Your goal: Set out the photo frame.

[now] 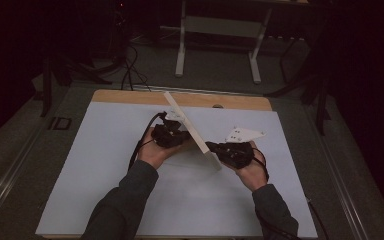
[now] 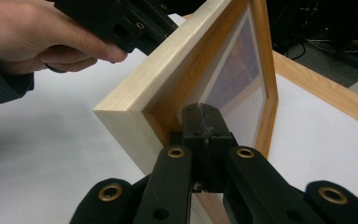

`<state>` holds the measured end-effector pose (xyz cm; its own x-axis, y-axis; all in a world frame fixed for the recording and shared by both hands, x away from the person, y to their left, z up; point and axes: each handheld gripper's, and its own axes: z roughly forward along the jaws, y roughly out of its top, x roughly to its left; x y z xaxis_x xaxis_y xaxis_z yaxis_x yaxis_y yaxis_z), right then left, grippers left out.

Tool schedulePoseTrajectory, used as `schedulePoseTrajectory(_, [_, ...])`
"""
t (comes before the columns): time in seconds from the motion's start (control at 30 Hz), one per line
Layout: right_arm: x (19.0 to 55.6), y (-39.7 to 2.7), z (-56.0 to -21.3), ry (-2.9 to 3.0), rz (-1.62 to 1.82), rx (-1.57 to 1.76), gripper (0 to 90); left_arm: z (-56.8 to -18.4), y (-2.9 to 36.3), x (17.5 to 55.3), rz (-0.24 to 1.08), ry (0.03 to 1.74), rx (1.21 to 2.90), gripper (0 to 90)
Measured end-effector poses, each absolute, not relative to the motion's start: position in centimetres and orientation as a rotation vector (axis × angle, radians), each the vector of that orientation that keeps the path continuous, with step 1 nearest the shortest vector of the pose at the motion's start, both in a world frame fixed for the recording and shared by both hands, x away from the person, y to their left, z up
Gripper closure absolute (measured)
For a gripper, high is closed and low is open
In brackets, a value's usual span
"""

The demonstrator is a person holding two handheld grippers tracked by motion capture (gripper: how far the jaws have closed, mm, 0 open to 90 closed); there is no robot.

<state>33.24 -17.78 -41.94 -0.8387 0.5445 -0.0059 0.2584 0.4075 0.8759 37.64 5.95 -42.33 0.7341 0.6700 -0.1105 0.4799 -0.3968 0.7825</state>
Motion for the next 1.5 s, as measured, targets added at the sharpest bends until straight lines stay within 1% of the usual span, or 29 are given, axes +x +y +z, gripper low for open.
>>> schedulePoseTrajectory(0.33, [33.0, -17.1, -41.9, 2.400, 1.414, 0.667, 89.9, -42.4, 6.4, 37.9, 0.239, 0.861, 2.067, 89.6])
schedulePoseTrajectory(0.53, [32.9, -17.1, -42.0, 2.401, 1.412, 0.659, 89.9, -42.2, 6.3, 37.2, 0.224, 0.829, 2.083, 89.1])
schedulePoseTrajectory(1.0, [32.4, -16.6, -41.8, 2.430, 1.407, 0.608, 89.9, -42.4, 7.3, 36.3, 0.123, 0.790, 2.032, 88.8])
schedulePoseTrajectory(1.5, [32.2, -16.2, -41.6, 2.442, 1.399, 0.595, 89.9, -42.0, 7.3, 36.0, 0.141, 0.775, 2.064, 88.8])
